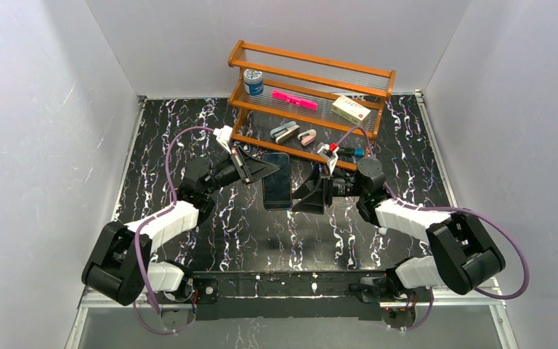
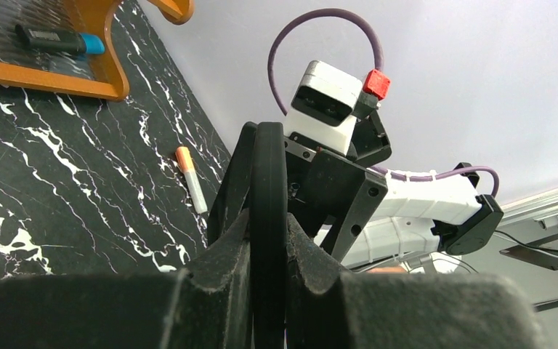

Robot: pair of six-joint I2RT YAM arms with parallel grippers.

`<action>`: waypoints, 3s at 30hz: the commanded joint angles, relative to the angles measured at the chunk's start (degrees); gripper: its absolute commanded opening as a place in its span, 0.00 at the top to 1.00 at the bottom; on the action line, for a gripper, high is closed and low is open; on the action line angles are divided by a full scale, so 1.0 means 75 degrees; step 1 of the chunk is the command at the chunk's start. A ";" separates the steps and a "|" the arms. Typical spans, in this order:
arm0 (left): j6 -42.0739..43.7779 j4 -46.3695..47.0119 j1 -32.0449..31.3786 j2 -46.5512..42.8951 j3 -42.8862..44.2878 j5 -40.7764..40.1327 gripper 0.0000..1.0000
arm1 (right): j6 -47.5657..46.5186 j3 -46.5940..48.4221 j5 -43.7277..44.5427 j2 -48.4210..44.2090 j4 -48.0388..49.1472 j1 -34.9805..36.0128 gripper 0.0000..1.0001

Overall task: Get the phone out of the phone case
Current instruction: Remove the phone case from the phone.

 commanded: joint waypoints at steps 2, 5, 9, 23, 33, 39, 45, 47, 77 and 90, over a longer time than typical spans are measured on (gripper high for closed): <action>-0.0017 0.0424 0.0019 -0.0216 0.0486 0.0154 1.00 | -0.0266 0.0470 -0.0719 0.0194 0.0458 0.0183 0.24; 0.0007 0.0426 0.0019 -0.0152 0.0576 0.0147 1.00 | -0.0350 0.0615 -0.0822 0.0296 0.0466 0.0216 0.30; 0.0021 0.0422 0.0019 -0.0083 0.0656 0.0136 1.00 | -0.0433 0.0770 -0.0939 0.0393 0.0477 0.0230 0.35; -0.0079 0.0441 0.0019 0.0027 0.0790 0.0129 1.00 | -0.0573 0.1125 -0.1350 0.0713 0.0711 0.0239 0.56; -0.1027 0.0447 0.0028 0.0378 0.0928 0.0257 1.00 | -0.1282 0.1379 -0.1986 0.0851 0.0512 0.0324 0.97; -0.1464 0.0444 0.0026 0.0635 0.1040 0.0312 1.00 | -0.3743 0.2017 -0.1618 0.0671 -0.2188 0.0651 0.99; -0.1620 0.0435 0.0019 0.0726 0.1095 0.0398 1.00 | -0.5665 0.2289 -0.1193 0.0722 -0.2966 0.0747 0.99; -0.1621 0.0420 0.0028 0.0719 0.1074 0.0435 1.00 | -0.6144 0.2425 -0.1059 0.0735 -0.3175 0.0752 0.99; -0.0625 0.0279 0.0315 -0.0636 -0.0010 0.0713 1.00 | -0.5740 0.3069 0.1831 0.0442 -0.3567 0.0073 0.99; -0.0135 -0.0635 0.0441 -0.1469 -0.0283 -0.2948 1.00 | -0.1355 0.0772 0.3403 -0.0836 -0.1083 0.0287 0.56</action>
